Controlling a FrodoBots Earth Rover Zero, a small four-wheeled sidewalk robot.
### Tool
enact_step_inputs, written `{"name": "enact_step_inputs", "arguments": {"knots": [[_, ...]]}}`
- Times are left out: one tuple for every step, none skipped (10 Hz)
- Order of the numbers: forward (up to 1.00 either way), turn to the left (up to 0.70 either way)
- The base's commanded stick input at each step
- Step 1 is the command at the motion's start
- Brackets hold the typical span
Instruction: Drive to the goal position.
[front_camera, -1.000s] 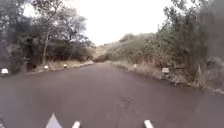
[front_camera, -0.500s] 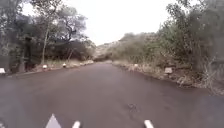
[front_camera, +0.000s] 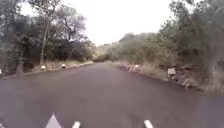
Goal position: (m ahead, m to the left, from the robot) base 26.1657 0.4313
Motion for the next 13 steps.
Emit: {"name": "enact_step_inputs", "arguments": {"knots": [[0.5,0.0],[0.5,0.0],[0.5,0.0],[0.5,0.0],[0.5,0.0],[0.5,0.0],[0.5,0.0],[0.5,0.0],[0.5,0.0],[0.5,0.0],[0.5,0.0],[0.5,0.0],[0.5,0.0]]}}
